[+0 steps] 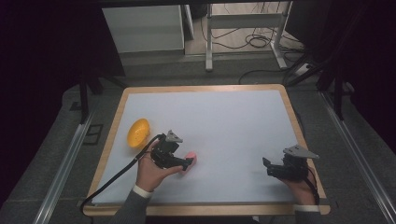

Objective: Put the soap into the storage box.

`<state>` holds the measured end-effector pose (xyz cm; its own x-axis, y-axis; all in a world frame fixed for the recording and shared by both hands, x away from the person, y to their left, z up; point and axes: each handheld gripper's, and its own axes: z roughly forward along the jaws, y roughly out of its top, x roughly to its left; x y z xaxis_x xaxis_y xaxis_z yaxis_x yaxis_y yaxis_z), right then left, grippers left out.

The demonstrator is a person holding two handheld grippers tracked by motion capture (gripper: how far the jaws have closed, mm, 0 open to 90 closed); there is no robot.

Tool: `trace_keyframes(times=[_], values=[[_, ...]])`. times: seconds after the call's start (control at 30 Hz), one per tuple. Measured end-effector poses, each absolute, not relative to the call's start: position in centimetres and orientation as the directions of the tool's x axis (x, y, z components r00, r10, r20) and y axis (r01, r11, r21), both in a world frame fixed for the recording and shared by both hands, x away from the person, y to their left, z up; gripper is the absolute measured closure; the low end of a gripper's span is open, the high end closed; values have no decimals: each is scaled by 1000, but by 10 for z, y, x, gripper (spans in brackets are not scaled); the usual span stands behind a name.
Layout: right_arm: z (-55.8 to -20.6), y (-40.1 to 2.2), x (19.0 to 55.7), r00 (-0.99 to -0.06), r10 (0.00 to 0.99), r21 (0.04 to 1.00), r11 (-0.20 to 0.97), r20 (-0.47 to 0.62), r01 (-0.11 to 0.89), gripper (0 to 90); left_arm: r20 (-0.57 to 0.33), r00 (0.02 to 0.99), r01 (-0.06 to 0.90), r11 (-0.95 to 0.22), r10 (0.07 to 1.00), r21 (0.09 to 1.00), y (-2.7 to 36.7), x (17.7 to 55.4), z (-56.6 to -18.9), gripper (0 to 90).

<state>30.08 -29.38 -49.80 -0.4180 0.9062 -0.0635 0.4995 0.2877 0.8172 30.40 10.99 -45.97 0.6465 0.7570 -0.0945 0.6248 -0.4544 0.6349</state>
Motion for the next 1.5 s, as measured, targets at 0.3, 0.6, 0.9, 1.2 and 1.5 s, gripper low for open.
trace_keyframes(times=[0.3,0.6,0.9,1.2,1.5], values=[[-499,-294,301,-415,907,813,294,-71,502,66,-116,640,649,-453,760,612,103,311,-473,248],[-499,-293,301,-415,907,814,293,-71,502,66,-139,628,670,-441,765,597,102,314,-484,284],[-499,-293,301,-417,906,813,298,-75,501,66,-141,622,686,-449,770,572,97,317,-494,336],[-500,-292,301,-419,905,811,303,-79,501,66,-147,610,706,-451,778,545,93,320,-501,446],[-501,-291,301,-419,904,809,305,-81,502,66,-134,601,710,-449,788,543,91,319,-505,582]])
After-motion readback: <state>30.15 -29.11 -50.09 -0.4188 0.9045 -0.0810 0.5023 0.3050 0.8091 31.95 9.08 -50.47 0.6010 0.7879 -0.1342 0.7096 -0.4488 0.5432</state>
